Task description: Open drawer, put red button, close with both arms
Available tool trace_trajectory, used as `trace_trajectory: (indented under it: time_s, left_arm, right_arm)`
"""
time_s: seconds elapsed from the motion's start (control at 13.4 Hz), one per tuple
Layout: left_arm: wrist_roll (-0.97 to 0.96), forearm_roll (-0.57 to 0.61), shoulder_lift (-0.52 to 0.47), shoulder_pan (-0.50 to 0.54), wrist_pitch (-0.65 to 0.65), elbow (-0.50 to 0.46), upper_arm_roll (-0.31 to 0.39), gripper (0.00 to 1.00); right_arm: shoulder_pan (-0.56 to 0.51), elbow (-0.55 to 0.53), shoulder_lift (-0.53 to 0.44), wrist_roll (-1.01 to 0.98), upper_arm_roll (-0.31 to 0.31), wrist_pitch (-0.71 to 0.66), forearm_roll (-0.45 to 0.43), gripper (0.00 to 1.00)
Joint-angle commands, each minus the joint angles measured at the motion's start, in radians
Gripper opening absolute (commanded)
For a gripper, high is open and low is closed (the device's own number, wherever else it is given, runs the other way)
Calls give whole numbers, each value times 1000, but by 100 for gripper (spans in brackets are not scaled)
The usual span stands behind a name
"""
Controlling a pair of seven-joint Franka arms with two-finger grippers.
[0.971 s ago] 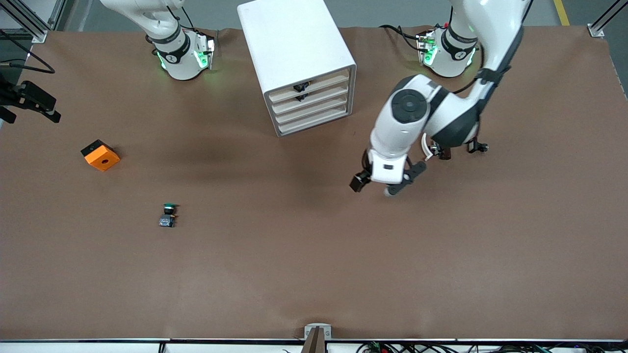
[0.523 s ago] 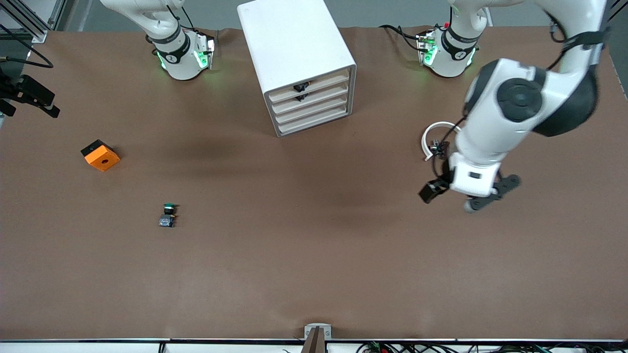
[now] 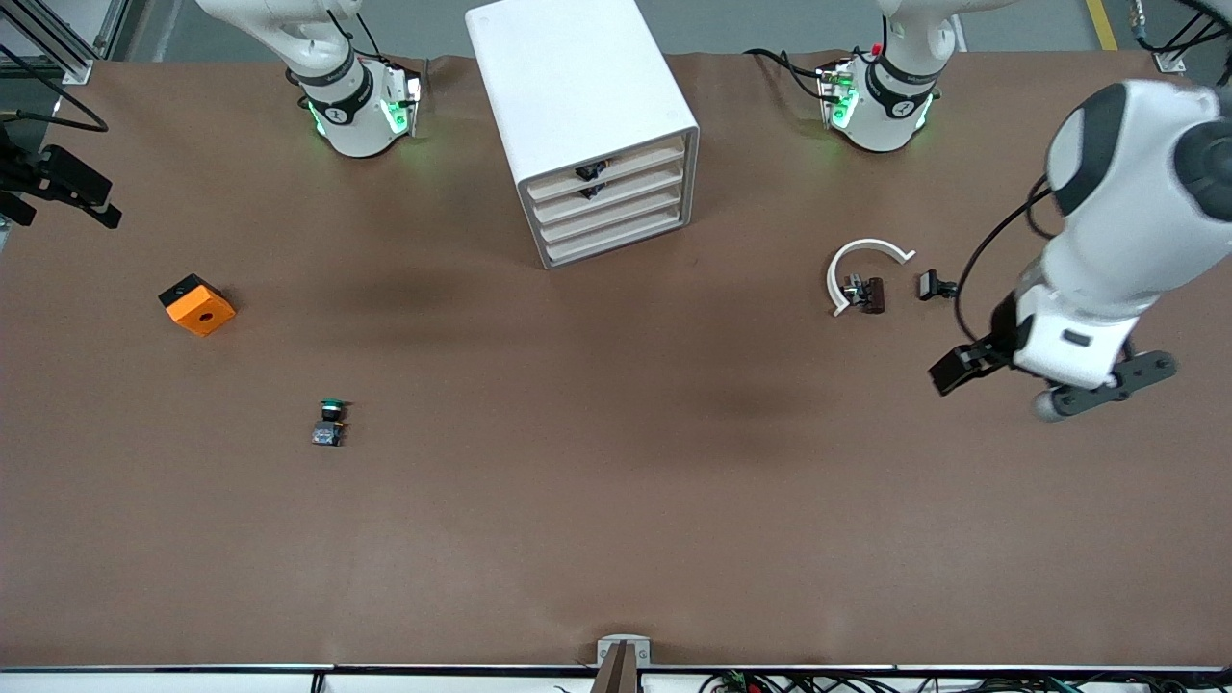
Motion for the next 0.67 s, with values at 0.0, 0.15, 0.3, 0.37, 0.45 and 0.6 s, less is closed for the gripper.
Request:
trace_trajectory:
  time_s: [0.0, 0.15, 0.3, 0.37, 0.45, 0.6]
  left_arm:
    - [130, -100, -125, -28, -95, -41, 100, 100]
    - [199, -114, -200, -89, -168, -76, 172, 100]
    - [257, -114, -257, -111, -198, -102, 210, 100]
    - [273, -116, -277, -120, -227, -113, 224, 100]
    - [297, -114, -302, -128, -244, -122, 235, 100]
    - [352, -114, -364, -146, -253, -172, 255, 100]
  right_arm:
    - [10, -26, -30, 9, -5, 0, 14, 100]
    - [9, -25, -28, 9, -5, 0, 14, 100]
    - [9, -25, -28, 9, -5, 2, 14, 100]
    - [9, -25, -28, 9, -5, 3, 14, 100]
    - [9, -25, -28, 9, -5, 3, 14, 100]
    - [9, -25, -28, 9, -5, 3, 14, 100]
